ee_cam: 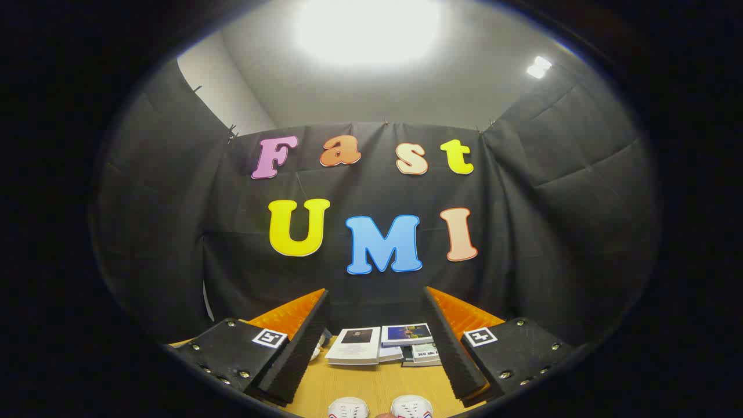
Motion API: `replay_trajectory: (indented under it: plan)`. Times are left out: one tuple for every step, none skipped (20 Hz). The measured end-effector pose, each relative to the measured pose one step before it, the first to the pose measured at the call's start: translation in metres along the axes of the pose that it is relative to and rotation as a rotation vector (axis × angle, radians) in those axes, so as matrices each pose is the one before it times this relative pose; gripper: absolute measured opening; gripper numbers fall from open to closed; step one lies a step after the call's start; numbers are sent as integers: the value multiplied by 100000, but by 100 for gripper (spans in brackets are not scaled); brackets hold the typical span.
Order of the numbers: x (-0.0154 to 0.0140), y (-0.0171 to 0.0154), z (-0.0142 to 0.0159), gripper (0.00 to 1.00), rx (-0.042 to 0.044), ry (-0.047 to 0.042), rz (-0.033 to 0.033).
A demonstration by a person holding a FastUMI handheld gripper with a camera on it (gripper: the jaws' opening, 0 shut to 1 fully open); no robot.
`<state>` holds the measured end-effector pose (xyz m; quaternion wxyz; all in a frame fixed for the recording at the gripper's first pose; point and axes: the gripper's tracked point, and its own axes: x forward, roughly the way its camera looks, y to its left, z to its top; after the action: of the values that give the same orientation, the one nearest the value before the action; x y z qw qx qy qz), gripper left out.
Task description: Open the storage box then place both shoes into the box .Put the left shoe in first, then the right shoe, with the right side of both shoes facing outward in a uniform manner.
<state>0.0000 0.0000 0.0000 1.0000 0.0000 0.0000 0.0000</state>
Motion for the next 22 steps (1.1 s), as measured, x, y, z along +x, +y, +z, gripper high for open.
replay_trajectory:
  plan:
    - [13,27,-10,95,-253,172,171]
    - [-42,-80,81,95,-149,-26,-139]
    - [-47,-75,22,95,19,-31,-135]
    - [-37,57,215,95,-48,-153,511]
    - [-21,-18,122,95,-642,-138,280]
    - [49,-227,86,95,-952,-107,-112]
    - [-9,-247,66,95,-512,-22,-185]
    - [1,-63,27,95,253,-57,94]
    - [-50,93,-2,95,975,-17,213]
    - [-39,125,-7,95,1659,267,506]
    - [-26,288,-244,95,1172,943,1104]
    - [57,153,-222,95,-202,847,682]
    - [-71,-292,73,95,-1025,213,-286]
    - [1,-182,185,95,-983,-286,-259]
    - [-68,113,55,95,-406,-313,-10]
    - [-24,173,22,95,146,-56,312]
    - [-125,175,-76,95,363,155,233]
    - [-44,108,-49,95,355,352,318]
    - [-127,83,-64,95,193,138,228]
    - [-63,-24,125,95,-97,-91,-72]
    - [-88,9,69,95,-344,-257,17]
    - [-77,-24,181,95,-314,-186,-122]
